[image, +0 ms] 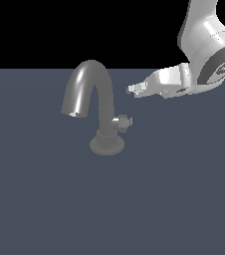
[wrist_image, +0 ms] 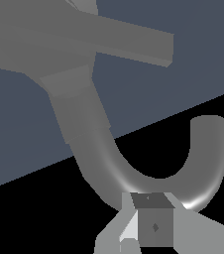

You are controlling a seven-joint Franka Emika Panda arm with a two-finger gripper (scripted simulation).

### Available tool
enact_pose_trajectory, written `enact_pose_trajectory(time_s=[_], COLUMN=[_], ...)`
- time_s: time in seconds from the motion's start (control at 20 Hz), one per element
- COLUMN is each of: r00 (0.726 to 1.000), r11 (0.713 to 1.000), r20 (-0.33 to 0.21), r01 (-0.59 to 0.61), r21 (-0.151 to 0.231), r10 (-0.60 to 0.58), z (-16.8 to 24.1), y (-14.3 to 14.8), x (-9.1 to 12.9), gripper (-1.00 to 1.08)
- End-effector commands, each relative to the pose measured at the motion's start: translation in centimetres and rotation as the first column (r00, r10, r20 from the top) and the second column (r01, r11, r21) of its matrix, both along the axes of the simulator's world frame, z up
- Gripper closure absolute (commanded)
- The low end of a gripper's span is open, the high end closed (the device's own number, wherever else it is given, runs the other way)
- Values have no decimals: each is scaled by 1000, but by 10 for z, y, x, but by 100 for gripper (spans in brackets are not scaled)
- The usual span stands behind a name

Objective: Turn on the faucet by rotating a designated handle.

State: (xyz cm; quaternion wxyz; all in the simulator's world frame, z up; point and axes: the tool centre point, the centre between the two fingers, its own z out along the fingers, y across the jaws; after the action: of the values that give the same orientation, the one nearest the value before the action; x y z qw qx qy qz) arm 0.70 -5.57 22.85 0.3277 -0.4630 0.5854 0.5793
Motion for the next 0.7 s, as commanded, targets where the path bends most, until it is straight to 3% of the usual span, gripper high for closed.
enact_pose_trajectory(time_s=[0.0, 0.35, 0.65], r00=[997, 974, 965], r11=[998, 982, 975], r20=[-56, -159, -187], r01=[61, 174, 204], r21=[30, 74, 85], r10=[-60, -160, -186], z=[-16, -45, -53], y=[-2, -4, -3], x=[-2, -9, -11], gripper=[108, 108, 108])
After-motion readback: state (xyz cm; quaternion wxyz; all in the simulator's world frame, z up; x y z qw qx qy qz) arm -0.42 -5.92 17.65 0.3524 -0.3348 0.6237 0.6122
